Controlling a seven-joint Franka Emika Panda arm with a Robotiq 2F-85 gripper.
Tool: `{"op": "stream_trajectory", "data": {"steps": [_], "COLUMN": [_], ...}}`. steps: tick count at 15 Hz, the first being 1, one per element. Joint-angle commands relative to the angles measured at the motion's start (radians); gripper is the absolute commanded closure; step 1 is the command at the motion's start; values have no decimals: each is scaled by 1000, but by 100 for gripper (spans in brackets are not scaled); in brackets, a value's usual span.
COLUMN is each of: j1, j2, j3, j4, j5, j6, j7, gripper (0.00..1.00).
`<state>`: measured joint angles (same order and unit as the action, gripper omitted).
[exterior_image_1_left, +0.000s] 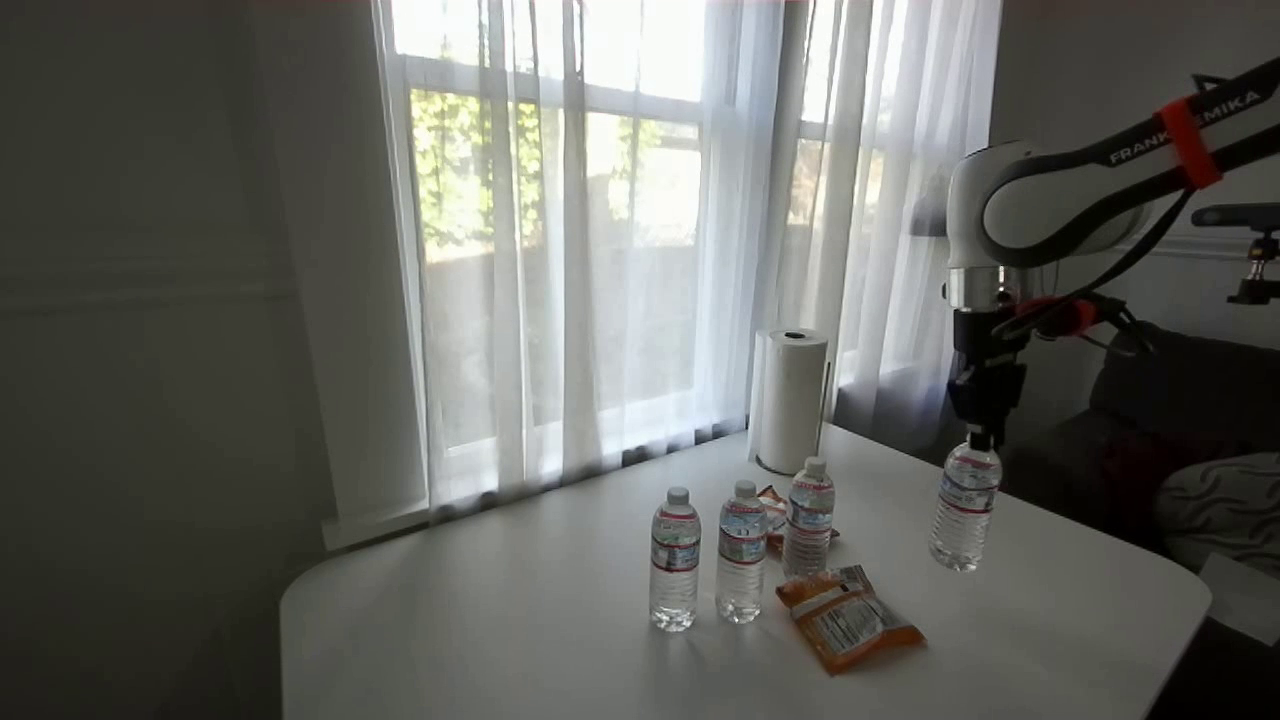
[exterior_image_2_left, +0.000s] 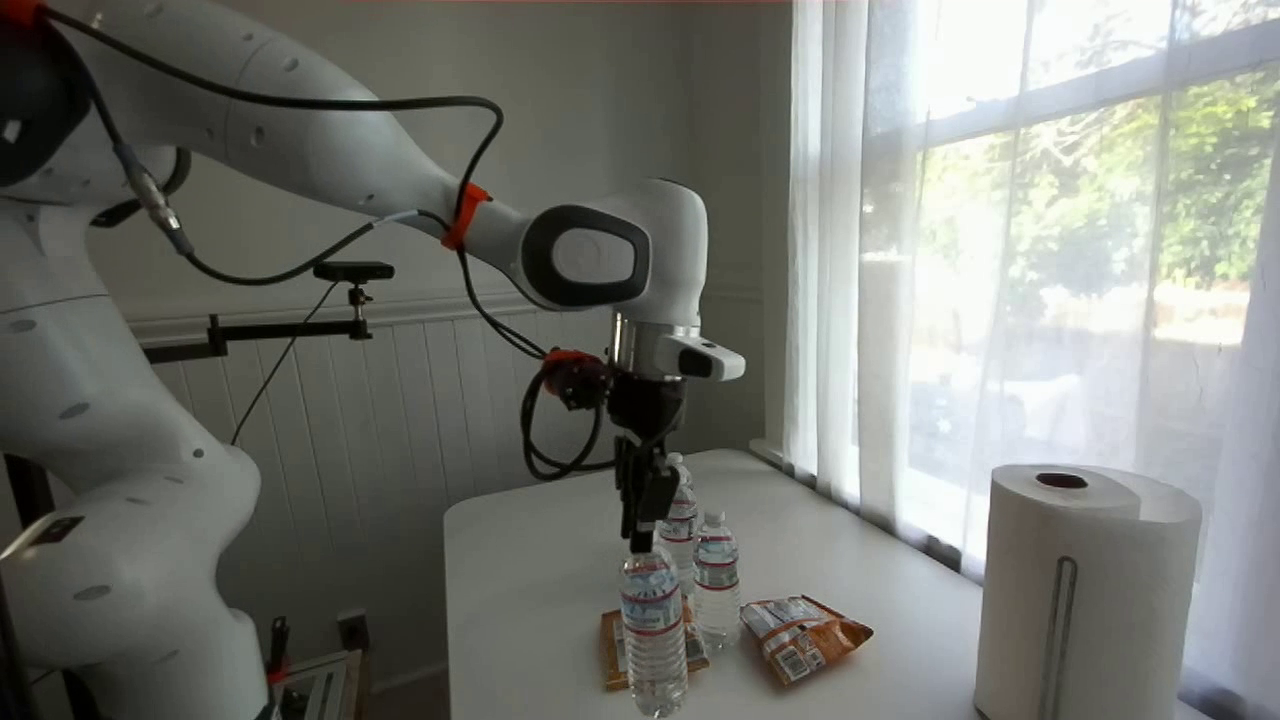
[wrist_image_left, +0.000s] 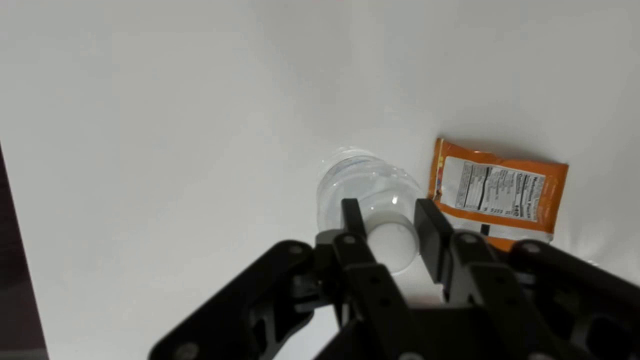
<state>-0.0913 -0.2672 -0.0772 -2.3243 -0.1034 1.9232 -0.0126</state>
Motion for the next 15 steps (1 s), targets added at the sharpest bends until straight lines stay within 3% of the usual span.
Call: {"op": "stream_trajectory", "data": {"steps": [1,15], "j1": [-39,-172], "j2": [57,297], "j3": [-39,-200], "j4": [82,392], "j5": [-20,40], "j6": [19,46], "j7": [3,-34], "gripper": [92,92]}}
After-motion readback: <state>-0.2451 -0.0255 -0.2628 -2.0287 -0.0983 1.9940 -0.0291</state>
